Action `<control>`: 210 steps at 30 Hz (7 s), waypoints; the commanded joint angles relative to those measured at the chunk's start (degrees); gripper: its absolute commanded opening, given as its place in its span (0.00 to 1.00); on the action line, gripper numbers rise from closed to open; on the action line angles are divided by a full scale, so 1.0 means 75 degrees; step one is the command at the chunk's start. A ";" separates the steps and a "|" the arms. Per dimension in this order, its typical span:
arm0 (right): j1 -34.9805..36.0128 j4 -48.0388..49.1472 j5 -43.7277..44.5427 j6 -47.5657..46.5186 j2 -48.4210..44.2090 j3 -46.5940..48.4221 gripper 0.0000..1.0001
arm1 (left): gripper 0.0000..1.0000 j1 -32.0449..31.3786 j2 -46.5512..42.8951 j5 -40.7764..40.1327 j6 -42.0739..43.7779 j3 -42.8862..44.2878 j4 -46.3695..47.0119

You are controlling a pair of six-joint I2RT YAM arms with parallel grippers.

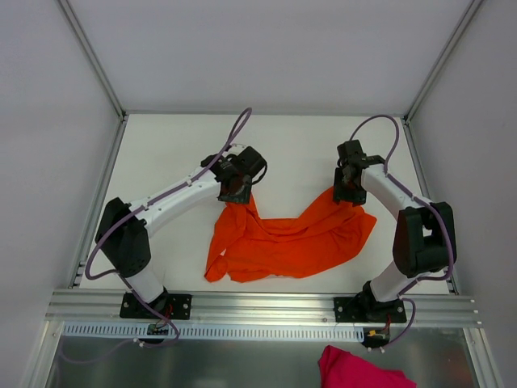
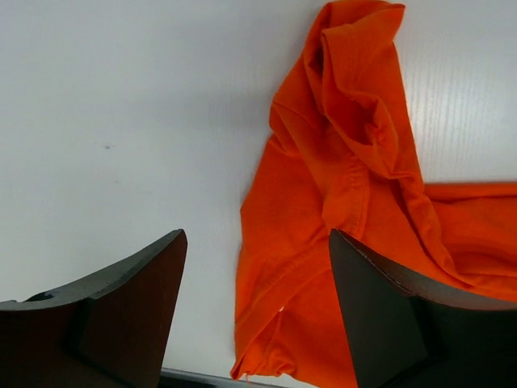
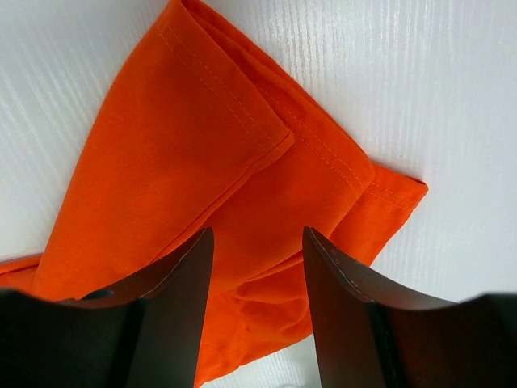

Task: Fold and stack the t-shirts
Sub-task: Flatten out the tshirt

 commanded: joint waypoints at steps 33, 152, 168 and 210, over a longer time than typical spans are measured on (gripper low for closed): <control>0.0014 -0.0471 0.0268 -0.0231 -0.0946 0.0118 0.50 | 0.61 0.0005 0.1466 0.1621 0.0881 -0.0057 0.2950; -0.0373 0.0419 0.0503 -0.0348 0.1432 0.1150 0.27 | 0.00 0.0005 0.0963 0.0261 0.0740 -0.0561 0.1719; -0.0337 0.0490 0.0584 -0.0594 0.1456 0.1161 0.32 | 0.00 0.0005 0.0986 0.0343 0.0775 -0.0620 0.1755; 0.0213 -0.0495 0.3185 -0.2058 -0.3898 0.2720 0.01 | 0.00 -0.0007 -0.2880 -0.0981 0.2380 0.2226 0.2235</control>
